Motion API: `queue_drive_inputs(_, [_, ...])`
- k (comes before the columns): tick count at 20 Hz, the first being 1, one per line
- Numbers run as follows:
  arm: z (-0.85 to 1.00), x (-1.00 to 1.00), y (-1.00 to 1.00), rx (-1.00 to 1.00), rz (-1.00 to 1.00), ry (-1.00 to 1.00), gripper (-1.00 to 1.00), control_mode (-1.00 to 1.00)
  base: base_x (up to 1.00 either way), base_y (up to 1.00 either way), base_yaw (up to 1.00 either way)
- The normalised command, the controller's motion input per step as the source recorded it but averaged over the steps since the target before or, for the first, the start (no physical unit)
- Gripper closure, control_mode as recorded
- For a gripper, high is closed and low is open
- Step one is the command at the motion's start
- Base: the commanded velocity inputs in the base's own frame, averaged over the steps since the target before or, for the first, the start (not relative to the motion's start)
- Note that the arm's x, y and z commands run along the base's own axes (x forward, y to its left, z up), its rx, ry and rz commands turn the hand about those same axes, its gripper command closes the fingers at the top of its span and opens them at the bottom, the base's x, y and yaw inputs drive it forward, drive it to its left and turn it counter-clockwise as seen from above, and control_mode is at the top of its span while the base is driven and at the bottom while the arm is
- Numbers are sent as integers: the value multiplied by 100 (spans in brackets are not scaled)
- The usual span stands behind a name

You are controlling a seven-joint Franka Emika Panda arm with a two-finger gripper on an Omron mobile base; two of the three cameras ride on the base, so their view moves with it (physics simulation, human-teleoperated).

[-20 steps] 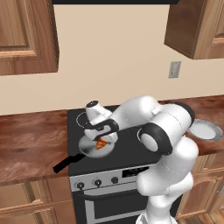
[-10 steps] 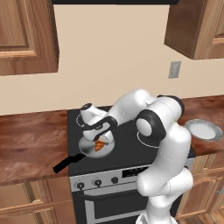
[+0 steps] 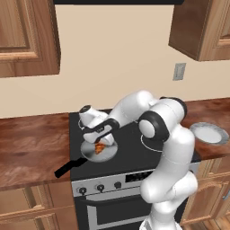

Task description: Pick the croissant and place it on the pan. Then turn on the stove to warm the croissant.

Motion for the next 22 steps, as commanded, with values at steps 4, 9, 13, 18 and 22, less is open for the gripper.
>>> queue_drive_inputs(4, [6,-13,-4,2,0,-24,-100,-100,0,0,0])
queue_drive_inputs(9, [31,-28,-6,6,0,-33,-100,-100,0,0,0])
queue_drive_inputs(13, [61,-50,-19,15,0,-37,-100,-100,0,0,0])
queue_drive_inputs(18, [73,-82,-37,19,0,-35,-100,-100,0,0,0])
queue_drive_inputs(22, [74,-76,-31,12,1,-33,-100,-100,0,0,0])
